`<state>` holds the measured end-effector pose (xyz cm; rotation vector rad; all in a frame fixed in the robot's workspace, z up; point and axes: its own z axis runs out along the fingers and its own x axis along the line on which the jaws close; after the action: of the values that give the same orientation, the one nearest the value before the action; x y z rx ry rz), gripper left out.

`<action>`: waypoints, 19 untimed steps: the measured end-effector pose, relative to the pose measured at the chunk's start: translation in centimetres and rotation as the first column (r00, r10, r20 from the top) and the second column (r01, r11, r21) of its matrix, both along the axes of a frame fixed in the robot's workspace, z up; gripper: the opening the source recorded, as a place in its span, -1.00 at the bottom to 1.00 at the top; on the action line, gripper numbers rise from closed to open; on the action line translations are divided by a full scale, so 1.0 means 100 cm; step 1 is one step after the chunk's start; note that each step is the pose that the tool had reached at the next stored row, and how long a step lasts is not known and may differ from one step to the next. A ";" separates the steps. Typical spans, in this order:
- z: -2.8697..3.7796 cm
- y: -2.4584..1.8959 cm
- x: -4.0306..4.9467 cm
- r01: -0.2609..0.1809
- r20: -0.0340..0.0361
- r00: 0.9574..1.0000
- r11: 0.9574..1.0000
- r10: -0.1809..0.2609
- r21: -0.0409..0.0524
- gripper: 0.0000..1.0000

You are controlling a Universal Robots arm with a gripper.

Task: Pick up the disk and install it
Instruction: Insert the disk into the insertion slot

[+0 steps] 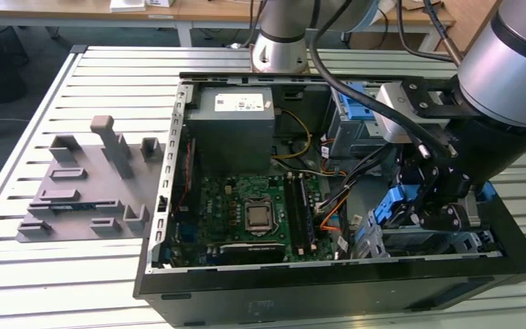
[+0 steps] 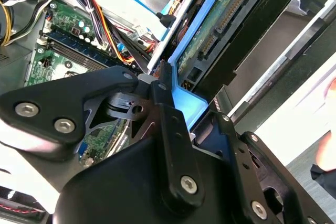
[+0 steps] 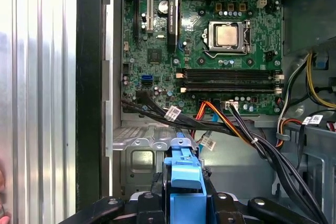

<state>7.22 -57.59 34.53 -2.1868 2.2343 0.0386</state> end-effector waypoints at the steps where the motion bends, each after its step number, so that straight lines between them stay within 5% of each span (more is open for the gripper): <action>1: 0.0000 0.0000 0.0000 0.000 0.000 1.000 1.000 0.000 0.000 -0.27; 6: -0.0001 0.0000 0.0000 0.000 0.000 1.000 1.000 0.000 0.000 -0.25; 8: -0.0002 0.0000 0.0000 0.000 0.000 1.000 1.000 0.000 0.000 0.00; 14: -0.0001 0.0000 0.0000 0.000 0.000 1.000 1.000 0.000 0.000 -0.03; 19: -0.0002 0.0000 0.0000 0.000 0.000 1.000 1.000 0.000 0.000 -0.51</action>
<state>7.22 -57.59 34.51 -2.1867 2.2344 0.0387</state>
